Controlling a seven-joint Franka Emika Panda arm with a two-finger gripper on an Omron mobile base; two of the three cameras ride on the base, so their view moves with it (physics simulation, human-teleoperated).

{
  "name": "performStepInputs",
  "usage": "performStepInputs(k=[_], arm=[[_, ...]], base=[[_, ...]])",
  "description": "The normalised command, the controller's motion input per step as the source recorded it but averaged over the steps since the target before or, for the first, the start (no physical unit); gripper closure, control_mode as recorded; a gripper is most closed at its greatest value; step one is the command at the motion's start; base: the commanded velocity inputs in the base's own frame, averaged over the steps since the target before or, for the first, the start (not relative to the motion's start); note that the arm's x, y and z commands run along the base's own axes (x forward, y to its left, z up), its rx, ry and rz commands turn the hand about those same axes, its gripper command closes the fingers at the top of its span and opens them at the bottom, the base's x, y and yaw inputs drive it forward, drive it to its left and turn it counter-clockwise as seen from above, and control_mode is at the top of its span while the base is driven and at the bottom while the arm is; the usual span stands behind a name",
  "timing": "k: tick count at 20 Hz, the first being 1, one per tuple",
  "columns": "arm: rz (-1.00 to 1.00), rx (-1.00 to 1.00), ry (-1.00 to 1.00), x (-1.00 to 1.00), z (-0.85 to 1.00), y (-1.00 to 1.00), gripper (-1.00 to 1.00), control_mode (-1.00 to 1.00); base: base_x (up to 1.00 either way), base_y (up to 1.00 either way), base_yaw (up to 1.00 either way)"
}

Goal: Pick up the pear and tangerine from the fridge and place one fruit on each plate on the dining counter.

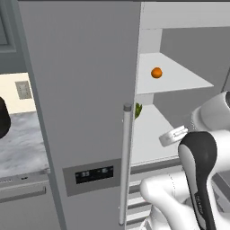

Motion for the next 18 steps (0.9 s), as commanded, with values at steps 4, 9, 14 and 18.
performStepInputs(k=[4, 9, 14, 18], arm=[[0.00, 0.02, 0.00, 0.26, 0.53, -0.43, -1.00, -1.00], [0.00, 0.01, -0.01, 0.33, 0.54, -0.41, -1.00, -1.00], [0.00, 0.00, -0.02, 0.58, 0.45, -0.20, -1.00, -1.00], [0.00, 0.00, 0.00, 0.76, 0.33, -0.21, -1.00, -1.00]], base=[[0.00, 0.00, 0.00], [0.00, 0.00, 0.00], [0.00, 0.00, 0.00], [0.00, 0.00, 0.00]])
